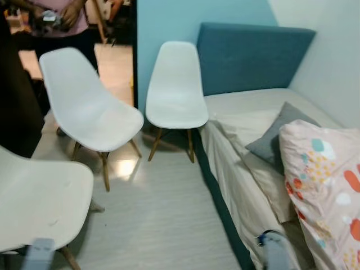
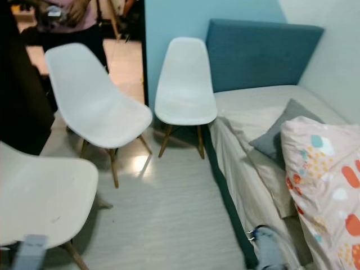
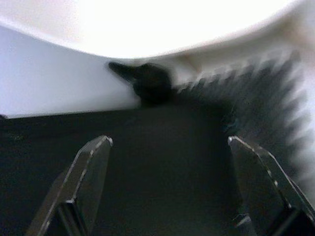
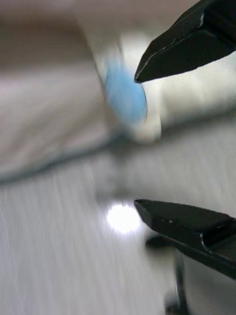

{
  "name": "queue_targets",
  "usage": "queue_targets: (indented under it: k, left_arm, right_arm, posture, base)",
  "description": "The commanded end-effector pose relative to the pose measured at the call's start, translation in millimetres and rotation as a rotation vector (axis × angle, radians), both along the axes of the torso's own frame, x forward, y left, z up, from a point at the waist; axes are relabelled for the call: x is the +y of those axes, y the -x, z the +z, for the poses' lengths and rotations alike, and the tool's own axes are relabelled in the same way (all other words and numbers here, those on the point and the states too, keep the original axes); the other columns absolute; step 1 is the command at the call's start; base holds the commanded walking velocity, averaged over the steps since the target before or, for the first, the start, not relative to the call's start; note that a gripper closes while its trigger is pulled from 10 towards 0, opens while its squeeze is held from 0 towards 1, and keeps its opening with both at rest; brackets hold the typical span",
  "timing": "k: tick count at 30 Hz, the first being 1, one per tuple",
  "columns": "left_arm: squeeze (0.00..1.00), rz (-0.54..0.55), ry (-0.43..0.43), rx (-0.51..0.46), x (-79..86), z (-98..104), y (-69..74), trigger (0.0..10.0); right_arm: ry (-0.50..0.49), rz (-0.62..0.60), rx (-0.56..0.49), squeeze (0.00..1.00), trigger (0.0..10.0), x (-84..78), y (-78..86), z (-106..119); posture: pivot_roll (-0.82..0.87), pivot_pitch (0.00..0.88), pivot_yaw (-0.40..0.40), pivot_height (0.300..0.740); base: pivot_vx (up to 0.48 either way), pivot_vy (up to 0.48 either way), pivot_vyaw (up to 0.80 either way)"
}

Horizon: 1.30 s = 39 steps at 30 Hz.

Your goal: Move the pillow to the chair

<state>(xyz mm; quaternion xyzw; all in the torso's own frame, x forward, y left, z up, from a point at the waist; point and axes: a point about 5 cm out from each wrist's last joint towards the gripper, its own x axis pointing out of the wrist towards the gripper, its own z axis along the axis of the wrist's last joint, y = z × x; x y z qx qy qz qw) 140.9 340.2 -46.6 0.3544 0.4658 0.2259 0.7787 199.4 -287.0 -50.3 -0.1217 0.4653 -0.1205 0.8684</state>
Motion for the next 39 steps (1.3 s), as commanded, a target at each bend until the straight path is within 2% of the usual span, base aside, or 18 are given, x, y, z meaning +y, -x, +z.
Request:
queue_targets:
  k: [1, 2, 3, 4, 5, 7, 8, 9, 10, 12, 13, 16, 19, 20, 24, 27, 34, 39]
  left_arm:
    - [0.0, -0.058, -0.044, 0.163, -5.3, -11, 19.6, 10.0]
    - [0.0, 0.187, 0.088, -0.046, -2.8, -10, 20.6, 10.0]
    - [0.0, 0.291, 0.164, -0.173, -4.3, -9, 16.6, 10.0]
    - [0.0, 0.291, 0.164, -0.173, -4.3, -9, 16.6, 10.0]
    - [0.0, 0.351, 0.206, -0.252, -5.0, -8, 14.0, 10.0]
    - [0.0, 0.311, 0.463, -0.404, -35.4, -10, -20.5, 10.0]
    - [0.0, 0.311, 0.463, -0.404, -35.4, -10, -20.5, 10.0]
    - [0.0, 0.264, 0.544, -0.441, -49.5, -9, -34.5, 10.0]
    - [0.0, 0.264, 0.544, -0.441, -49.5, -9, -34.5, 10.0]
    - [0.0, 0.198, 0.661, -0.494, -76.0, -7, -57.8, 10.0]
    - [0.0, 0.198, 0.661, -0.494, -76.0, -7, -57.8, 10.0]
    - [0.0, 0.167, 0.714, -0.527, -93.0, -2, -76.1, 10.0]
    - [0.0, 0.131, 0.715, -0.538, -99.5, 1, -82.2, 10.0]
    - [0.0, 0.1, 0.718, -0.552, -104.4, 5, -89.2, 10.0]
    - [0.0, -0.013, 0.635, -0.609, -103.7, 21, -108.2, 10.0]
    - [0.0, -0.038, 0.626, -0.625, -101.8, 25, -111.2, 10.0]
    - [0.0, -0.078, 0.595, -0.721, -92.0, 42, -122.0, 10.0]
    - [0.0, -0.108, 0.601, -0.738, -92.2, 48, -129.0, 10.0]
  right_arm:
    - [0.029, 0.044, 0.032, 0.0, 10.0, 5.1, -2.5, -1]
    - [-0.115, -0.069, -0.1, 0.0, 10.0, 10.9, -18.2, 7]
    - [-0.19, -0.116, -0.158, 0.0, 10.0, 14.8, -24.7, 9]
    - [-0.19, -0.116, -0.158, 0.0, 10.0, 14.8, -24.7, 9]
    - [-0.235, -0.143, -0.194, 0.0, 10.0, 17.2, -28.5, 11]
    - [-0.367, -0.128, -0.246, 0.0, 10.0, 39.9, -42.2, 13]
    - [-0.367, -0.128, -0.246, 0.0, 10.0, 39.9, -42.2, 13]
    - [-0.404, -0.097, -0.25, 0.0, 10.0, 51.8, -46.5, 13]
    - [-0.404, -0.097, -0.25, 0.0, 10.0, 51.8, -46.5, 13]
    - [-0.434, -0.002, -0.228, 0.0, 10.0, 78.2, -53.2, 11]
    - [-0.434, -0.002, -0.228, 0.0, 10.0, 78.2, -53.2, 11]
    - [-0.411, 0.073, -0.196, 0.0, 10.0, 98.3, -58.9, 11]
    - [-0.387, 0.092, -0.188, 0.0, 10.0, 101.5, -59.6, 11]
    - [-0.36, 0.113, -0.184, 0.0, 10.0, 103.2, -61.6, 12]
    - [-0.26, 0.211, -0.205, 0.0, 10.0, 95.5, -71.0, 21]
    - [-0.26, 0.22, -0.219, 0.0, 10.0, 91.1, -71.8, 23]
    - [-0.239, 0.206, -0.27, 0.0, 10.0, 67.9, -72.0, 30]
    - [-0.246, 0.168, -0.316, 0.0, 10.0, 76.7, -88.5, 41]
  posture:
    - [0.02, 0.0, -0.098, 0.74]
    - [0.03, 0.0, -0.1, 0.74]
    - [0.03, 0.0, -0.1, 0.74]
    - [0.03, 0.0, -0.1, 0.74]
    - [0.03, 0.0, -0.1, 0.74]
    - [0.03, 0.0, -0.104, 0.74]
    - [0.03, 0.0, -0.104, 0.74]
    - [0.03, 0.0, -0.105, 0.74]
    - [0.03, 0.0, -0.105, 0.74]
    - [0.04, 0.0, -0.104, 0.74]
    - [0.04, 0.0, -0.104, 0.74]
    - [0.06, 0.0, -0.107, 0.74]
    - [0.05, 0.0, -0.107, 0.74]
    - [0.04, 0.0, -0.101, 0.74]
    - [0.02, 0.0, -0.093, 0.74]
    - [0.02, 0.0, -0.097, 0.74]
    - [0.03, 0.0, -0.094, 0.74]
    - [0.03, 0.0, -0.08, 0.74]
  base:
    - [0.0, 0.0, 0.0]
    - [0.0, 0.0, 0.0]
    - [0.0, 0.0, 0.0]
    - [0.0, 0.0, 0.0]
    - [0.0, 0.0, 0.0]
    - [0.0, 0.0, 0.0]
    - [0.0, 0.0, 0.0]
    - [0.0, 0.0, 0.0]
    - [0.0, 0.0, 0.0]
    - [0.0, 0.0, 0.0]
    - [0.0, 0.0, 0.0]
    - [0.0, 0.0, 0.0]
    - [0.0, 0.0, 0.0]
    - [0.0, 0.0, 0.0]
    - [0.0, 0.0, 0.0]
    - [0.0, 0.0, -0.42]
    - [0.0, 0.0, -0.38]
    - [0.0, 0.0, 0.0]
